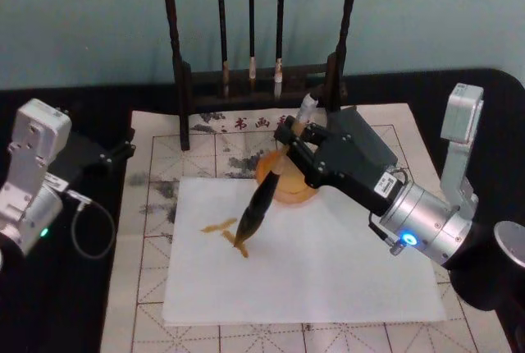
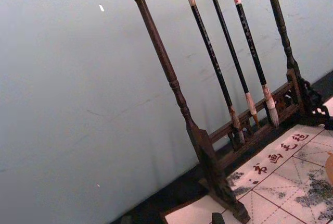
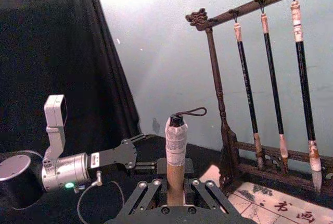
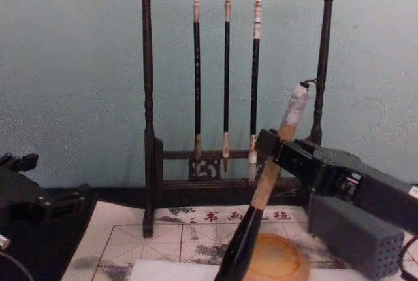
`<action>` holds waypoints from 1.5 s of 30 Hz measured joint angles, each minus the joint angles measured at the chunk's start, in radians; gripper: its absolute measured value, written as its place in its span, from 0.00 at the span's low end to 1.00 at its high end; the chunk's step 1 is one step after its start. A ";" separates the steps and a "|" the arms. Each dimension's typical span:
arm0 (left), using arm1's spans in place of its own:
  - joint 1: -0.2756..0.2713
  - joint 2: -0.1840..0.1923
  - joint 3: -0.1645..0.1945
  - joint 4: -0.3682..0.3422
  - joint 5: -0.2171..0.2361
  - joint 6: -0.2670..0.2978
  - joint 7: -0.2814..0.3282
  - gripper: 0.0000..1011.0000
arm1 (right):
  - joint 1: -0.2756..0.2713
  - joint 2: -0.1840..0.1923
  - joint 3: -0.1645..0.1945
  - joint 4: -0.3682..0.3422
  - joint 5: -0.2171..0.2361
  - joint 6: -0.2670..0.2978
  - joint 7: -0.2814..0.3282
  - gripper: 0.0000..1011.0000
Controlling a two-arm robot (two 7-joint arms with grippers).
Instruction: Pick up the brush from the inkstone, write on the paper, then place the brush back to its original position.
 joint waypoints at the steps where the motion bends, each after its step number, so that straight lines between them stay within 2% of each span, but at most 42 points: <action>1: 0.000 0.000 0.000 0.000 0.000 0.000 0.000 0.99 | 0.000 0.000 0.000 0.000 -0.001 0.000 0.000 0.19; 45: 0.000 0.000 0.000 0.000 0.000 0.000 0.000 0.99 | 0.007 -0.009 0.022 0.024 -0.036 -0.022 -0.014 0.19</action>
